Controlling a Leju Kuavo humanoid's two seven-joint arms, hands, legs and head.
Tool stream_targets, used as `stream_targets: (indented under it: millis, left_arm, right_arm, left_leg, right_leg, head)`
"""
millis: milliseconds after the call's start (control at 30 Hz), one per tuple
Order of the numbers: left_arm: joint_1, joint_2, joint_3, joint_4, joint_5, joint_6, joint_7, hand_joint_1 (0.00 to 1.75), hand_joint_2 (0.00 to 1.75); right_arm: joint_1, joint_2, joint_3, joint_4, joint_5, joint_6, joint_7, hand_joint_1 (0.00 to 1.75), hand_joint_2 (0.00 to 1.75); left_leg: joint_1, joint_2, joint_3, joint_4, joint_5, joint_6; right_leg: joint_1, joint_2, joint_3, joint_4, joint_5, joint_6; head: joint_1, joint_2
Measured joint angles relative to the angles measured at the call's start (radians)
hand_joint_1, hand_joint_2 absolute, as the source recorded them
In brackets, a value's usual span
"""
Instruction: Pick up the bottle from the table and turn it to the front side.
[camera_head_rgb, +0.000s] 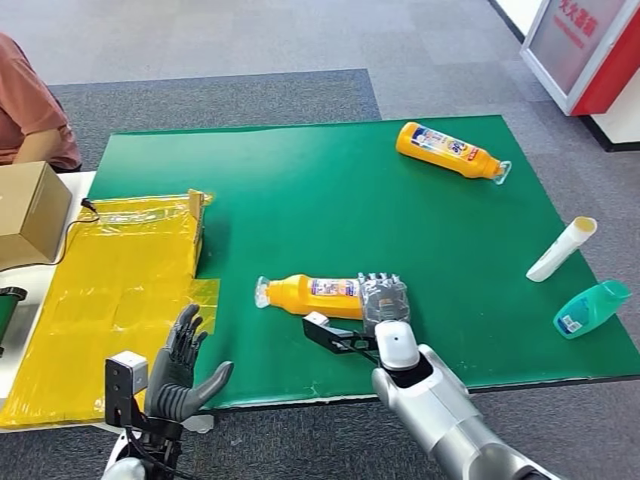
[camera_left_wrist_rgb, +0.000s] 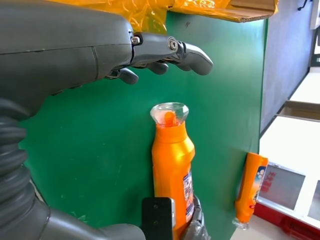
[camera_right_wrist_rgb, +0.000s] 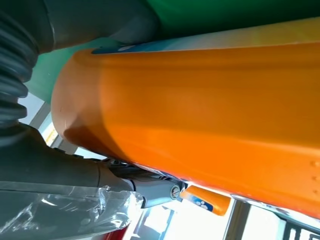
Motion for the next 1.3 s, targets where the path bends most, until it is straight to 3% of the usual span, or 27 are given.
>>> stream_targets:
  millis: [133, 300, 567, 767, 967, 1167, 1300]
  left_arm:
    - [0.000, 0.003, -0.004, 0.000, 0.004, 0.002, 0.000, 0.00, 1.75]
    - [0.004, 0.009, -0.005, -0.004, 0.007, 0.010, 0.000, 0.00, 1.75]
    - [0.005, 0.009, -0.022, -0.048, 0.009, 0.022, -0.022, 0.00, 1.75]
    - [0.001, 0.010, -0.037, -0.061, 0.007, 0.026, -0.028, 0.00, 1.75]
    - [-0.021, 0.020, -0.093, -0.072, -0.009, 0.042, -0.057, 0.00, 1.75]
    - [-0.041, 0.032, -0.144, -0.089, 0.001, 0.052, -0.059, 0.00, 1.75]
    - [-0.064, 0.037, -0.169, -0.097, 0.095, 0.020, -0.073, 0.00, 1.75]
  right_arm:
    - [-0.003, 0.001, -0.009, 0.002, -0.069, -0.010, -0.051, 1.75, 1.75]
    - [0.022, -0.001, -0.066, -0.040, -0.277, -0.033, -0.172, 1.75, 1.75]
    - [0.206, -0.025, -0.188, -0.297, -0.637, -0.030, -0.326, 1.75, 1.75]
    - [0.278, -0.036, -0.231, -0.388, -0.688, -0.020, -0.349, 1.75, 1.75]
    - [0.317, -0.036, -0.285, -0.463, -0.965, 0.043, -0.468, 1.75, 1.75]
    - [0.347, -0.014, -0.295, -0.557, -1.091, 0.081, -0.548, 1.75, 1.75]
    - [0.347, 0.001, -0.286, -0.606, -1.211, 0.108, -0.595, 1.75, 1.75]
  left_leg:
    - [0.000, 0.000, 0.001, 0.000, 0.000, -0.001]
    - [0.000, 0.001, 0.002, 0.000, -0.001, -0.001]
    - [0.000, 0.001, 0.000, 0.000, -0.002, 0.000]
    - [0.000, 0.001, -0.003, 0.000, -0.002, 0.001]
    - [0.000, 0.000, -0.005, 0.000, -0.002, 0.001]
    - [0.000, 0.001, -0.006, 0.000, -0.002, 0.001]
    - [0.000, 0.000, -0.006, 0.000, -0.002, 0.001]
  right_leg:
    - [0.000, 0.001, 0.000, 0.000, 0.000, 0.000]
    - [0.000, 0.002, 0.000, 0.000, 0.000, -0.001]
    - [0.000, 0.001, 0.000, 0.000, -0.001, 0.000]
    - [0.000, 0.001, -0.003, 0.000, -0.001, 0.000]
    - [0.000, 0.001, -0.005, 0.000, -0.001, 0.000]
    - [0.000, 0.001, -0.006, 0.000, -0.002, 0.000]
    - [0.000, 0.001, -0.006, 0.000, -0.002, 0.000]
  head:
    - [0.000, 0.000]
    - [0.000, 0.000]
    - [0.000, 0.000]
    - [0.000, 0.000]
    - [0.000, 0.000]
    - [0.000, 0.000]
    - [0.000, 0.000]
